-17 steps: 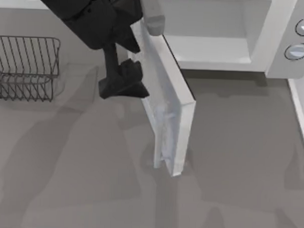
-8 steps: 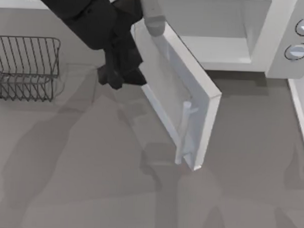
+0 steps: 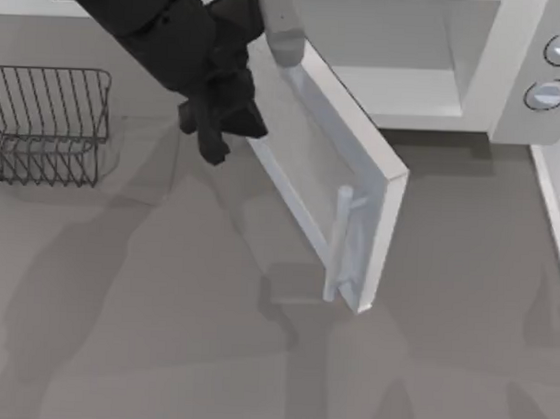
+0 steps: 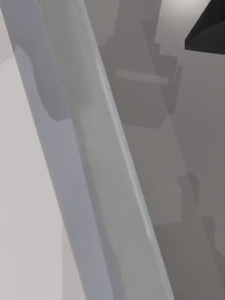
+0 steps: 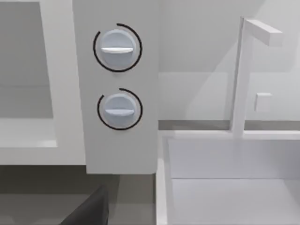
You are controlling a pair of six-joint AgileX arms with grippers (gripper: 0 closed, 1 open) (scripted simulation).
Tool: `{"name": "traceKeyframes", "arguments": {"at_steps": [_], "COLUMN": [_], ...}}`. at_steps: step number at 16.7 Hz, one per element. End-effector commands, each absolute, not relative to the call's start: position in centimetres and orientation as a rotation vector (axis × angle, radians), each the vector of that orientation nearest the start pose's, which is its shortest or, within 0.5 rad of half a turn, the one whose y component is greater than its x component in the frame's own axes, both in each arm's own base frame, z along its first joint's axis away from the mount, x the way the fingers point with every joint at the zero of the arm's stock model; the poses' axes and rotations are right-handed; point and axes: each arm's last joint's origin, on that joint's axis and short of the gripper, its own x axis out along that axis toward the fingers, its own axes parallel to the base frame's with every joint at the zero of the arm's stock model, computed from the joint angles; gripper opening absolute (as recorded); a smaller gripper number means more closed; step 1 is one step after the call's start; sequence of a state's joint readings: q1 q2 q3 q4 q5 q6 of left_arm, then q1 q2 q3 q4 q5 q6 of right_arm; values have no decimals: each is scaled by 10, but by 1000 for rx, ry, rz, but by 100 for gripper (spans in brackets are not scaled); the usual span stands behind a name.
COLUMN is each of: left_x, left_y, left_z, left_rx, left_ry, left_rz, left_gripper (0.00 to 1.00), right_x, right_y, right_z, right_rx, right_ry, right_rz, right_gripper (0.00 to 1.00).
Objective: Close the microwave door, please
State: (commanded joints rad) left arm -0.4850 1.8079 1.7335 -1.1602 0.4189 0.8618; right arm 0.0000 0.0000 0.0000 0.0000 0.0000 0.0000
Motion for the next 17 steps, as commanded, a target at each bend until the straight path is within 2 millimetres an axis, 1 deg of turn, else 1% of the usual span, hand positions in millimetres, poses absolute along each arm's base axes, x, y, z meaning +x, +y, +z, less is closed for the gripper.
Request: {"name": "traceKeyframes", "arguments": {"at_steps": [6,11,14,17], "left_x": [323,322,322,322], "left_y": [-180,-198,-196,-202], "left_z": [307,307,308,308], "left_rx": [727,727,724,725], "left_ry": [856,858,858,858], "left_rz": [-1271,-1270,-1268,-1268], "left_gripper": [0,0,0,0], "right_x": [106,106,106,106], "right_y": [-1,-1,-1,-1], "right_z": [160,160,160,160], "right_rx": [0,0,0,0], "right_ry": [0,0,0,0], "right_rz": [0,0,0,0], "right_gripper": [100,100,100,100]}}
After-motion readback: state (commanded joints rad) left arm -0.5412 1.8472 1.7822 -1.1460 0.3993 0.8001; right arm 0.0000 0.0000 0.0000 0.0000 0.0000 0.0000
